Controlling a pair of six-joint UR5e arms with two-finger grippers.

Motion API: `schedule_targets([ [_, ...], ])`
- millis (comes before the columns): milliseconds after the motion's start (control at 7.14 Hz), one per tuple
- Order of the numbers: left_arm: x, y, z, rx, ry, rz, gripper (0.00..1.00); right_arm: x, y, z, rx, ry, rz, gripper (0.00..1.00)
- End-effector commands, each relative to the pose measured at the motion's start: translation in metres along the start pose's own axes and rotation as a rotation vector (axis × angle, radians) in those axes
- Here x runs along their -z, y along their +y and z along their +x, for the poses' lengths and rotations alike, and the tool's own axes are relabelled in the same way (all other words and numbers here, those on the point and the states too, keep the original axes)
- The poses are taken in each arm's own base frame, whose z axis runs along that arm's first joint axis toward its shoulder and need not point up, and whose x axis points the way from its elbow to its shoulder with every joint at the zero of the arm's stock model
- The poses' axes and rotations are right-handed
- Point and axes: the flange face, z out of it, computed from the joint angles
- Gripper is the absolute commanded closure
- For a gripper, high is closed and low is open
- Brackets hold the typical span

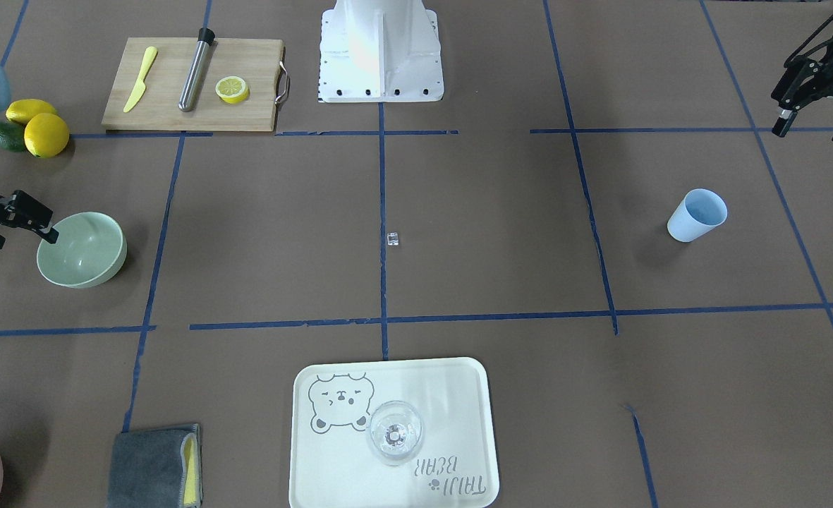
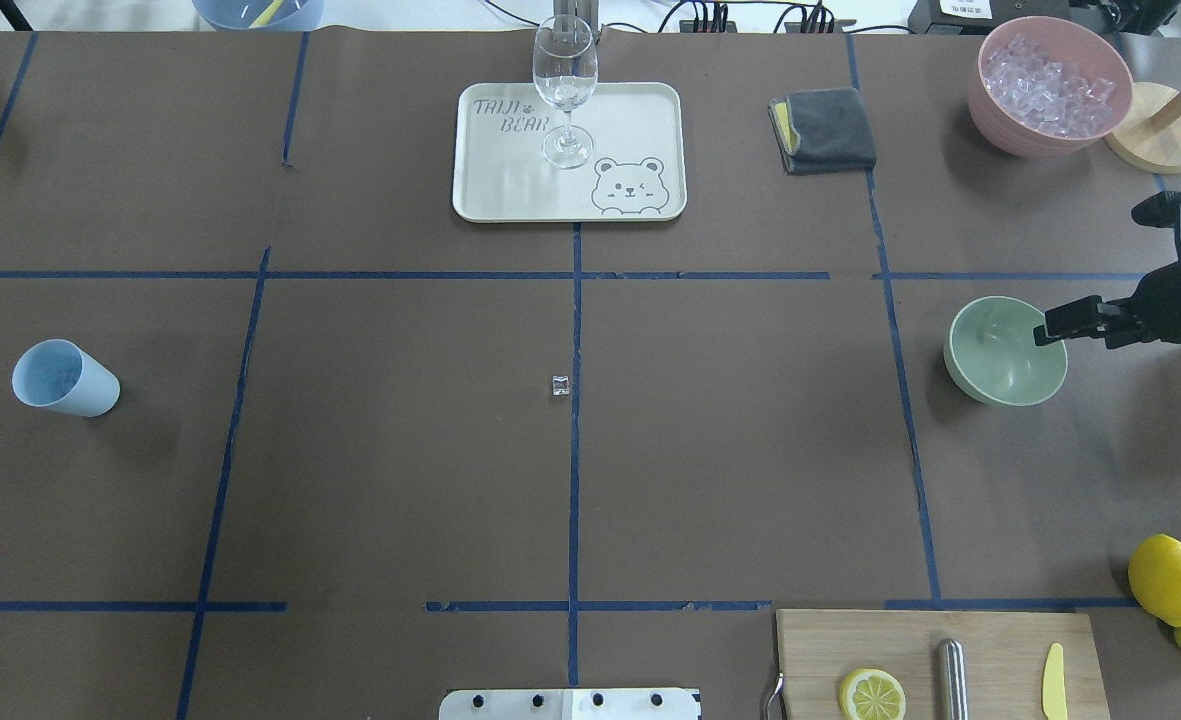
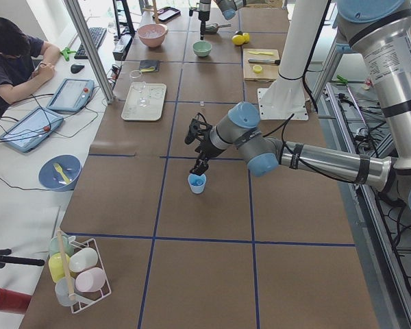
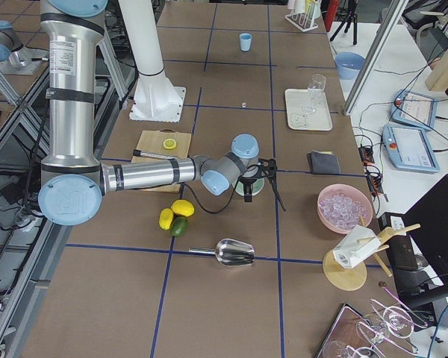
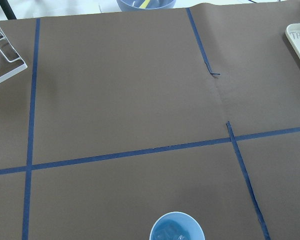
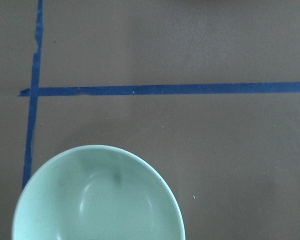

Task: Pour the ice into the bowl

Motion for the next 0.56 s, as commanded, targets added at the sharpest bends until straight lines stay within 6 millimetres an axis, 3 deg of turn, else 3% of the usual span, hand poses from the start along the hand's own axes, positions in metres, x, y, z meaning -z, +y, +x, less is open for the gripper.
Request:
schedule_targets([
  [0, -0.0022, 0.0007, 0.0013, -0.008, -0.013, 0.021, 0.0, -0.0293, 0.0094, 0.0214, 0.004, -0.001, 0.003, 0.0],
  [140, -0.0045, 0.0041, 0.001, -0.013, -0.026, 0.022, 0.0, -0.0333, 0.0125, 0.019, 0.01, -0.003, -0.009, 0.01],
  [280, -0.0024, 0.0043, 0.0019, -0.02, -0.016, 0.035, 0.0, -0.0337, 0.0128, 0.0174, -0.01, -0.008, -0.014, 0.57],
  [420, -0.0031, 0.0047, 0.0019, -0.021, -0.015, 0.034, 0.0, -0.0339, 0.013, 0.0144, -0.005, -0.012, -0.018, 1.0],
])
